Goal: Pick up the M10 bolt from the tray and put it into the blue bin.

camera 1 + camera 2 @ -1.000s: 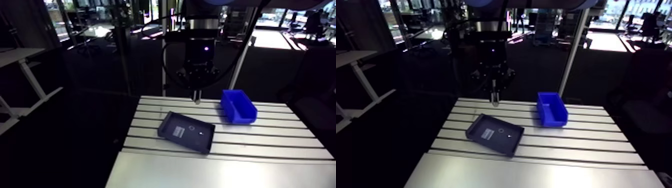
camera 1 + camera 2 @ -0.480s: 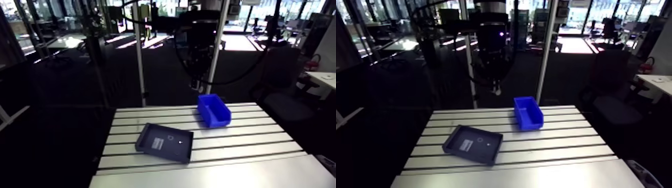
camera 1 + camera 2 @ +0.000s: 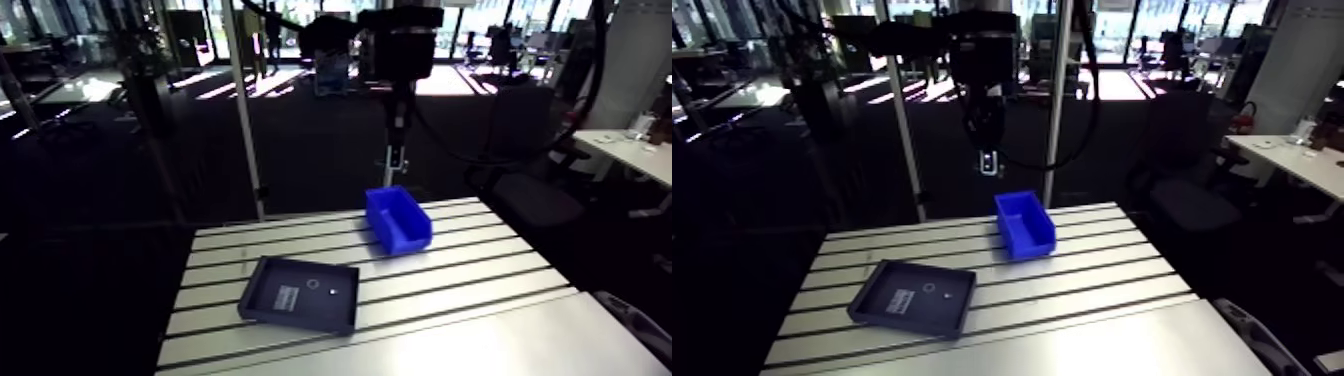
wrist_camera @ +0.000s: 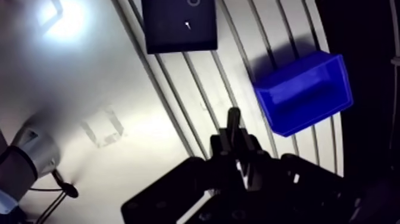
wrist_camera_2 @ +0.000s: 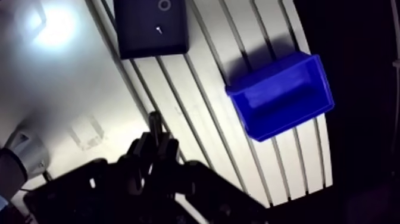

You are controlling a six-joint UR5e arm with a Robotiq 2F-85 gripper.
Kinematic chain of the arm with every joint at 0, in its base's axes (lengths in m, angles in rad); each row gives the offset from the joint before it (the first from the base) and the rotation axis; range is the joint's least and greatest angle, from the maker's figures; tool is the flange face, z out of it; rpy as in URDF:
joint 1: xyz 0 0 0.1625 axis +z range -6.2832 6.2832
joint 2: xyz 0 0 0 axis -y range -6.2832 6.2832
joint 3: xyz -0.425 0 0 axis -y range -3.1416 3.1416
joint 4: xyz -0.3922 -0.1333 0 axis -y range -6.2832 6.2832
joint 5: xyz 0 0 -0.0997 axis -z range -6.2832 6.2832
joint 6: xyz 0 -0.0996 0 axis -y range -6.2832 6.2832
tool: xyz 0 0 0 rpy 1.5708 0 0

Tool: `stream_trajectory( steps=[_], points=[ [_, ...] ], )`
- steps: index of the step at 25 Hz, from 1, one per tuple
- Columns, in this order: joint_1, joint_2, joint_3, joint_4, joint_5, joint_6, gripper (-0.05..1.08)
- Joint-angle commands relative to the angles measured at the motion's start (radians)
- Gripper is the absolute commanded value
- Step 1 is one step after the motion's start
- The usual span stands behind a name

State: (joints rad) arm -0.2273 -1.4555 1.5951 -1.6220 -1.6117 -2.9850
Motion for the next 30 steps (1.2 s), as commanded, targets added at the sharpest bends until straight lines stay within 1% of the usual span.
stream_trajectory(
  steps=[1,4,5,8,11,13,14,15,17,18,19,23,25,28,30],
  points=[
    [-0.007,0.036,-0.024,-0.008,-0.001,-0.253,1.05],
    [-0.006,0.060,-0.025,-0.031,-0.001,-0.293,1.05],
    [-0.006,0.070,-0.030,-0.046,-0.004,-0.300,1.05],
    [-0.006,0.111,-0.062,-0.062,-0.006,-0.323,1.05],
    [-0.001,0.169,-0.116,-0.066,-0.032,-0.337,1.06],
    [0.000,0.205,-0.145,-0.089,-0.037,-0.353,1.06],
    [0.000,0.226,-0.157,-0.105,-0.043,-0.363,1.06],
    [0.000,0.248,-0.171,-0.117,-0.053,-0.371,1.06],
    [0.000,0.283,-0.195,-0.134,-0.069,-0.386,1.06],
    [0.000,0.300,-0.203,-0.141,-0.073,-0.397,1.06],
    [0.000,0.312,-0.208,-0.152,-0.076,-0.406,1.06],
    [-0.006,0.353,-0.209,-0.215,-0.080,-0.431,1.06],
    [-0.009,0.370,-0.209,-0.226,-0.090,-0.452,1.06],
    [-0.014,0.384,-0.205,-0.255,-0.095,-0.462,1.06],
    [-0.021,0.403,-0.202,-0.269,-0.104,-0.468,1.06]
  ],
)
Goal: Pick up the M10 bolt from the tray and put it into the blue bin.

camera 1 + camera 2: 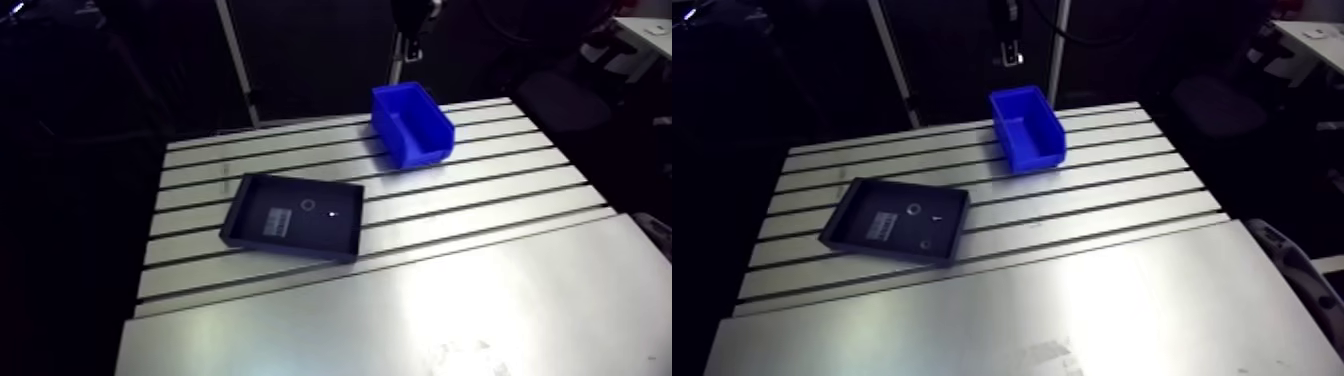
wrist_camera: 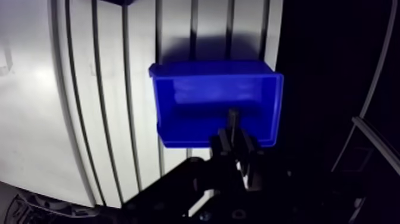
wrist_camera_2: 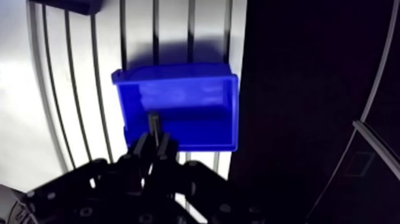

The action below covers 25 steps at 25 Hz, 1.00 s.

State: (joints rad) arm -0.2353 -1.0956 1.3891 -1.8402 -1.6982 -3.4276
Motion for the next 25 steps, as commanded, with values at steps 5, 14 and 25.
stream_trajectory(
  steps=[5,14,25],
  points=[
    [-0.029,0.052,0.012,-0.058,-0.033,-0.043,1.05],
    [-0.036,0.098,0.020,-0.084,-0.036,-0.043,1.05],
    [-0.035,0.162,0.023,-0.123,-0.076,-0.042,1.05]
  ],
)
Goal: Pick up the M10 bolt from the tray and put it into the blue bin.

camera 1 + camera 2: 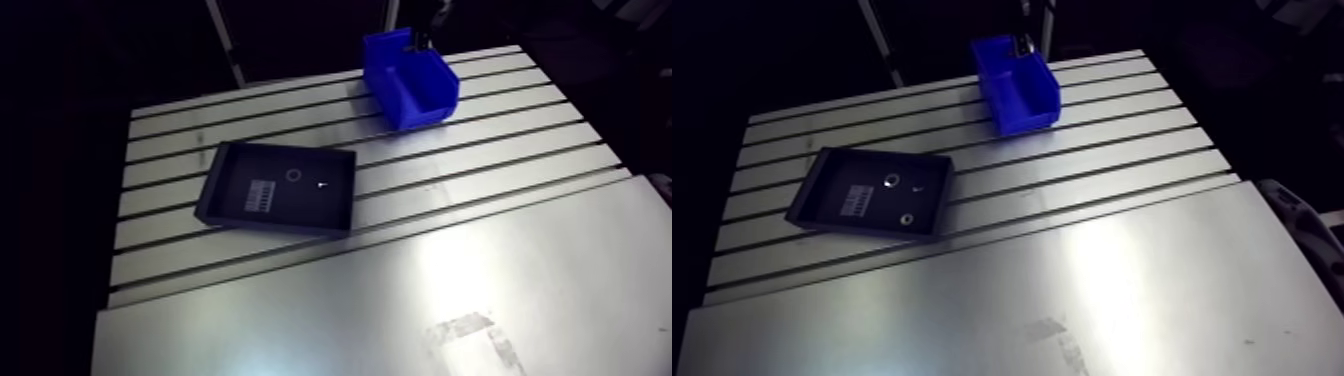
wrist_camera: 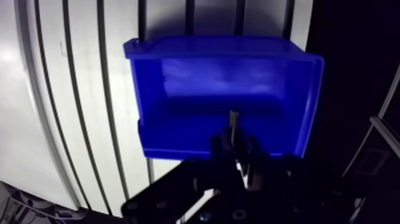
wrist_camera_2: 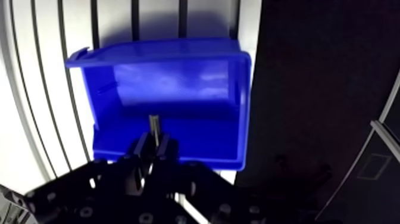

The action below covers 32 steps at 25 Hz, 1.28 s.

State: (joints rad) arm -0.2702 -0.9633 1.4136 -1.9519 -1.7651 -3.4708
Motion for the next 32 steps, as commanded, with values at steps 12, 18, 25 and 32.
stream_trajectory(
  steps=[12,18,25,32],
  points=[
    [0.008,0.039,0.012,-0.008,-0.006,0.007,1.05],
    [0.008,0.044,0.015,-0.011,-0.007,0.010,1.05],
    [0.008,0.055,0.017,-0.011,-0.007,0.015,1.04],
    [0.009,0.062,0.032,-0.032,-0.007,0.020,1.04]
  ],
)
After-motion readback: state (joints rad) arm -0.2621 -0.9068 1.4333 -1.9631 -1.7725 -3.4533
